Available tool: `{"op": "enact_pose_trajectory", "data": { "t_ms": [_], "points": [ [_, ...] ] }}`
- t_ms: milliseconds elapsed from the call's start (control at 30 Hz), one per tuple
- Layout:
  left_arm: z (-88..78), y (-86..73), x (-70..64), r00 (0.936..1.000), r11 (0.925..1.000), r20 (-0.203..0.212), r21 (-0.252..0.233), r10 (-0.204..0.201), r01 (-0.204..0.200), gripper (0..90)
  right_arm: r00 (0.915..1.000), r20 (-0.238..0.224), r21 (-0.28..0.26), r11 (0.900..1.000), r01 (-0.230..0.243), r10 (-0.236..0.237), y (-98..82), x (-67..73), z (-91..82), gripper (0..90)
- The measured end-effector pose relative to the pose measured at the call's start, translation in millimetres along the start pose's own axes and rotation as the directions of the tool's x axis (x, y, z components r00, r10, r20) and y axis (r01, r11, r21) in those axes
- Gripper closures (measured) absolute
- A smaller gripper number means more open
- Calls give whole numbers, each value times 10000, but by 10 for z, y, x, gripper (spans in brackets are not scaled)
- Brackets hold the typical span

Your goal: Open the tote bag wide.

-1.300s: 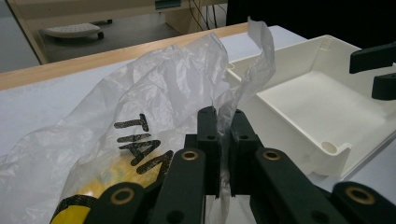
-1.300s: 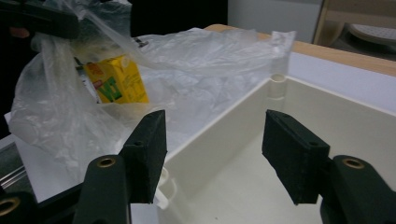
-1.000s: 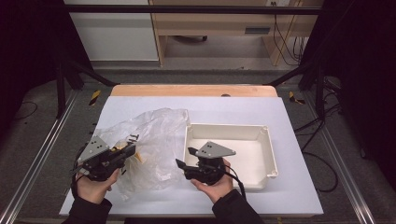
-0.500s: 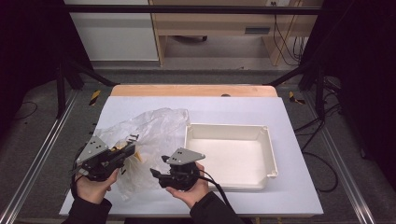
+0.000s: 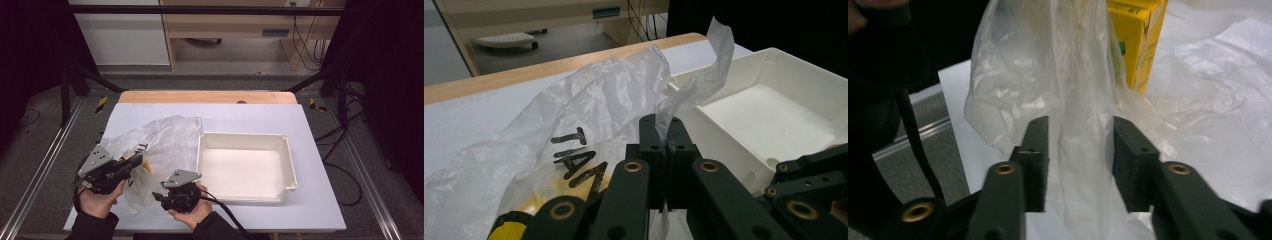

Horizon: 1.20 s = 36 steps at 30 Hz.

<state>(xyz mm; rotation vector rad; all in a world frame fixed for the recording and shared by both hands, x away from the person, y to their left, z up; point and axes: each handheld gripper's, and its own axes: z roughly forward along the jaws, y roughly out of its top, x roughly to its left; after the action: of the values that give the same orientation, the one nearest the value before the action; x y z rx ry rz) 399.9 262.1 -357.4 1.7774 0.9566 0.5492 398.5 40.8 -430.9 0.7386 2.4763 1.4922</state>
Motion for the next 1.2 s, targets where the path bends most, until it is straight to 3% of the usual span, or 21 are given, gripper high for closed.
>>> {"op": "enact_pose_trajectory", "data": {
  "t_ms": [67,100,133,167,233,733,1100,1200],
  "points": [
    [-14,4,7,10000,10000,-15,-63,-13,13,887,10000,33,72,10000,52,-52,-6,0,9,654],
    [-20,6,10,10000,10000,-26,-93,-22,22,888,9999,29,123,9999,107,-107,-18,-4,17,736],
    [-26,8,13,10000,9999,-28,-104,-29,28,888,9999,29,123,9999,107,-107,-18,-4,17,736],
    [-31,9,17,10000,9999,-59,-129,-34,33,888,10000,-82,91,10000,22,-21,-24,-9,17,834],
    [-40,9,23,9999,9998,-81,-179,-68,67,889,9999,-162,46,10000,-28,29,-21,-6,15,894],
    [-270,-7,219,9963,9948,-657,-894,-547,487,892,9989,-464,-643,9979,82,-112,153,181,147,900],
    [-350,-123,390,9893,9929,-1150,-889,-894,794,892,9984,-425,-410,9986,348,-366,233,297,358,894],
    [-371,-151,436,9869,9917,-1254,-911,-1020,909,893,9986,-376,-396,9985,368,-383,238,303,393,836]
  ]
}}
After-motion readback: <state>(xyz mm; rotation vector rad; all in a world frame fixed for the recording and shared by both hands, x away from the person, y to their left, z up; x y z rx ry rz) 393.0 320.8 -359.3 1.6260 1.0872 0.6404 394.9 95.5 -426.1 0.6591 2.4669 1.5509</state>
